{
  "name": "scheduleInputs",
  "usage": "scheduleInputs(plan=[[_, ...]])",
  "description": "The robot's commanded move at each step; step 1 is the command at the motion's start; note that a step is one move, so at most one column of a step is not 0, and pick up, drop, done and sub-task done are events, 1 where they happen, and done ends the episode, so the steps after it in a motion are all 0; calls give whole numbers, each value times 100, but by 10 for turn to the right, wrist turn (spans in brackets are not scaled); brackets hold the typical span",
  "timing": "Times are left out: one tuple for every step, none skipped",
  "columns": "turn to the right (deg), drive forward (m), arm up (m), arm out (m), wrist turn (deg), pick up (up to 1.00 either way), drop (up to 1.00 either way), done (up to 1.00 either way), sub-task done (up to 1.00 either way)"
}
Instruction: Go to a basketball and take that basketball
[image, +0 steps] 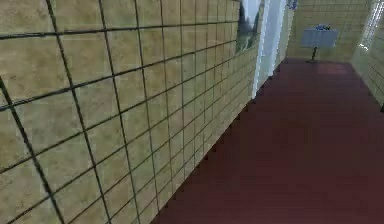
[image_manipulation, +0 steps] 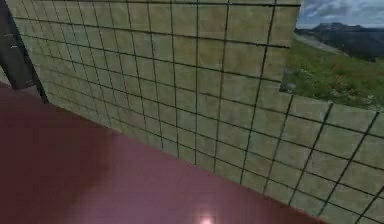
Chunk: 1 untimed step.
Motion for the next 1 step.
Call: scheduleInputs(plan=[[420, 0, 0, 0, 0, 0, 0, 0, 0]])
